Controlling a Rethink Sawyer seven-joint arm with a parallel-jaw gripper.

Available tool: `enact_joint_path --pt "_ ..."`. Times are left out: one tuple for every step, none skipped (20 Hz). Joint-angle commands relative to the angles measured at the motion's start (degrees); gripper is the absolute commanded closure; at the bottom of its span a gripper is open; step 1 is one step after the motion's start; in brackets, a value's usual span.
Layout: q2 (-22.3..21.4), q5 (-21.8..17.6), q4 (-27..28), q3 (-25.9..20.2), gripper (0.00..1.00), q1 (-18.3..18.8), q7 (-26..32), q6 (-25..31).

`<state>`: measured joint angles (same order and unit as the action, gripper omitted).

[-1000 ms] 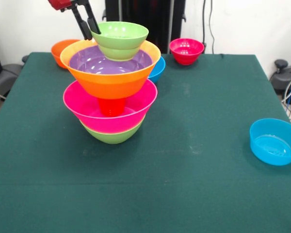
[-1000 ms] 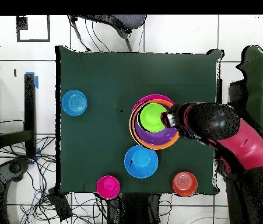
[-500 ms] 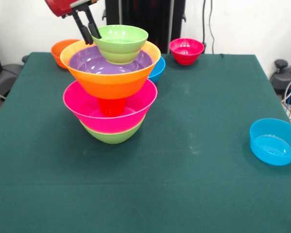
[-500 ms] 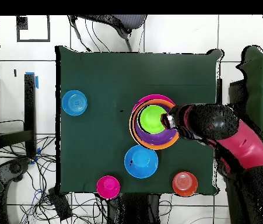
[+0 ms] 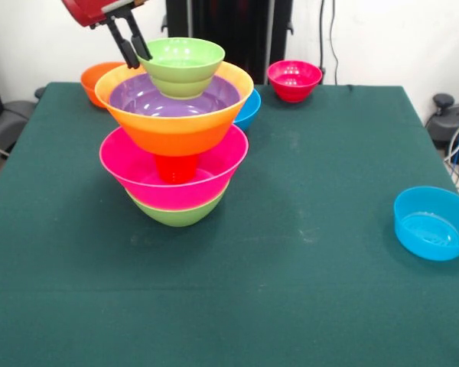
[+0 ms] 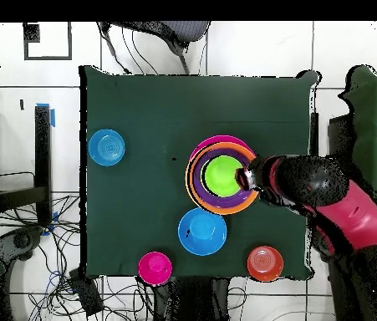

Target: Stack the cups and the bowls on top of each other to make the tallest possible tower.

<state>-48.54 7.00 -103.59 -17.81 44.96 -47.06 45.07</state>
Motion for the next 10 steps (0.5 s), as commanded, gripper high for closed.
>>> enact_joint_path --pt "2.98 -2.49 -4.09 -3.55 1.0 0.24 -3.47 -4.97" --pt "3.03 -2.69 -4.22 -3.59 1.0 0.5 -3.16 -5.03" --pt "2.9 -2.62 -4.4 -3.59 1.0 0.71 -3.17 -4.99" --pt "3.12 -2.71 -4.04 -3.58 1.0 0.54 -3.33 -4.83" --pt "3.07 -2.72 -4.01 -3.5 1.0 0.5 -3.57 -4.86" --pt "3.18 -2.9 -4.06 -3.5 1.0 0.67 -3.45 -5.04" --pt "3.29 -2.97 -4.08 -3.5 1.0 0.69 -3.51 -5.21" --pt "3.49 -2.93 -4.17 -3.54 1.0 0.78 -3.63 -5.62" --pt "3.61 -3.09 -4.19 -3.54 1.0 0.76 -3.6 -5.7" --pt "3.68 -3.14 -4.3 -3.63 1.0 0.76 -3.57 -6.0"
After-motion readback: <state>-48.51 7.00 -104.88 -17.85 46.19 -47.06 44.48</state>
